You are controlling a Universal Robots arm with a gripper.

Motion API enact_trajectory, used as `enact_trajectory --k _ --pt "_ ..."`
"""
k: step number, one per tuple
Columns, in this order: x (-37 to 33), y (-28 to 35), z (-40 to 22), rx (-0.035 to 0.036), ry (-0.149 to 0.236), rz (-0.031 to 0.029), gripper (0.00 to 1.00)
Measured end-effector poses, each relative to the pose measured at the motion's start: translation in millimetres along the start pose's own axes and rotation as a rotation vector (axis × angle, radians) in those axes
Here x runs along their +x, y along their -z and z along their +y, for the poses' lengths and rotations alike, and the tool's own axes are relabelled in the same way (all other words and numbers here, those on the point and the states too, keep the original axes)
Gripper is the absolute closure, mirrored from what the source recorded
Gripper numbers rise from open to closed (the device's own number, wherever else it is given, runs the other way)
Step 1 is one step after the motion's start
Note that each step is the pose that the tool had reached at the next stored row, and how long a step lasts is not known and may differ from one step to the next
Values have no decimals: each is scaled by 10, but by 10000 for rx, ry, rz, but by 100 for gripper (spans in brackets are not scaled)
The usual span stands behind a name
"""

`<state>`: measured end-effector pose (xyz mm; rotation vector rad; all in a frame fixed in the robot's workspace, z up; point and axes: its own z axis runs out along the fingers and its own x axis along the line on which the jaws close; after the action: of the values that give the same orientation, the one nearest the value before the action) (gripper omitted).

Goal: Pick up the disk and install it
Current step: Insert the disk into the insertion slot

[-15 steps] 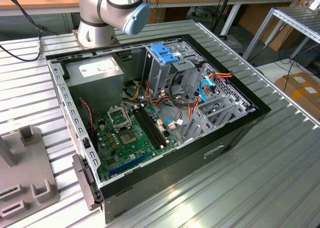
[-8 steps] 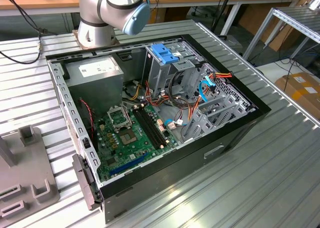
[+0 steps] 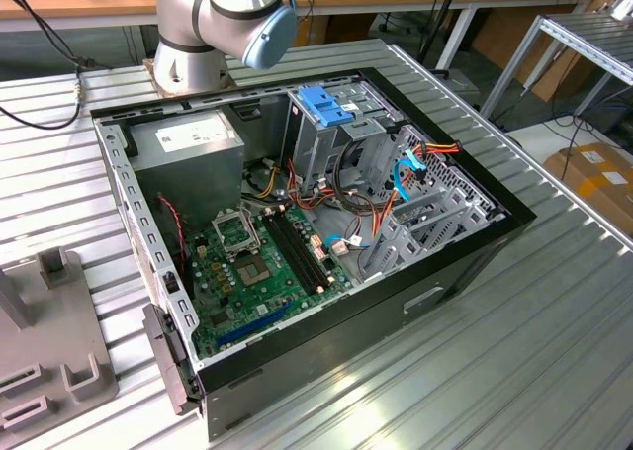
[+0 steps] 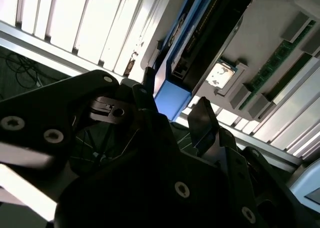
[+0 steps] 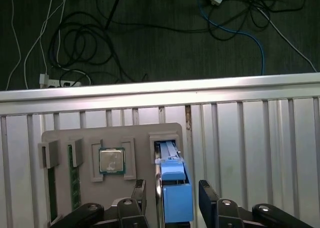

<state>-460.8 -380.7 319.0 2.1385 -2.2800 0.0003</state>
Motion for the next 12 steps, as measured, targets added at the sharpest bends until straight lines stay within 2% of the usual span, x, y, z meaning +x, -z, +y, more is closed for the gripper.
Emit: enact_trajectory --k 6,12 --pt "-1 -61 0 39 11 -5 46" --pt "-1 -63 1 33 13 -2 46"
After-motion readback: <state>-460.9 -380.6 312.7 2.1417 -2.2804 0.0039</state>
